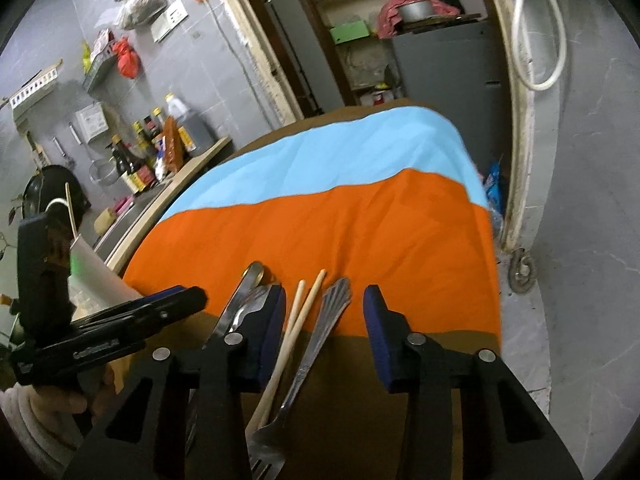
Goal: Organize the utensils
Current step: 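Move both open tools back down to the utensils on the cloth, then grasp the metal tongs with the left tool while the right tool grasps a wooden chopstick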
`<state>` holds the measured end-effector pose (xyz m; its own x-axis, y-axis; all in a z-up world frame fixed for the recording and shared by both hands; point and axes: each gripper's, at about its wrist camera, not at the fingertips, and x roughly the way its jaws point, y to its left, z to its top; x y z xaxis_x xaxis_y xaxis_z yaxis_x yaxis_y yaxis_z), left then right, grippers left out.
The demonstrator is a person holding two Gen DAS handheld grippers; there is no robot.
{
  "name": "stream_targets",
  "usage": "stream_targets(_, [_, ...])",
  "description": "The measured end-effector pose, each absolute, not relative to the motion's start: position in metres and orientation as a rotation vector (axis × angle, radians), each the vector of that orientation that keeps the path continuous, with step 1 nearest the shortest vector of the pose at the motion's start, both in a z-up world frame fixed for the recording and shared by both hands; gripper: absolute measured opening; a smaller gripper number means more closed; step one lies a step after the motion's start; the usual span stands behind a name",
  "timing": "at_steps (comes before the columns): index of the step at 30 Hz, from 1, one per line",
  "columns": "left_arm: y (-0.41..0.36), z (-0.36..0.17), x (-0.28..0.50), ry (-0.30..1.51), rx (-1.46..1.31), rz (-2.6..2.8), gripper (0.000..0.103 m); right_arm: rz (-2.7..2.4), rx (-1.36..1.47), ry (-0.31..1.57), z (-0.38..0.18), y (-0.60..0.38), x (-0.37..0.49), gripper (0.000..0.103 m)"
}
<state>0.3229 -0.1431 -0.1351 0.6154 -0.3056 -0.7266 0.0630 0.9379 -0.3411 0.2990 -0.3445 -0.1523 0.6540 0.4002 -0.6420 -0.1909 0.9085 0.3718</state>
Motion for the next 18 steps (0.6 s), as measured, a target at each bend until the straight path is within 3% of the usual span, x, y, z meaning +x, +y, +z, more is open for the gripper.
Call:
stream_targets(8, [-0.145,-0.139,0.330,0.901,-0.347,-0.266,0.051,0.363,0.281,0.824,-0.162,-0.339,0.303,0.021])
stream_targets(18, [-0.157,-0.148,0.345,0.974,-0.347,-0.321,0.041,0.400,0.292,0.835,-0.163,-0.339,0.302,0.021])
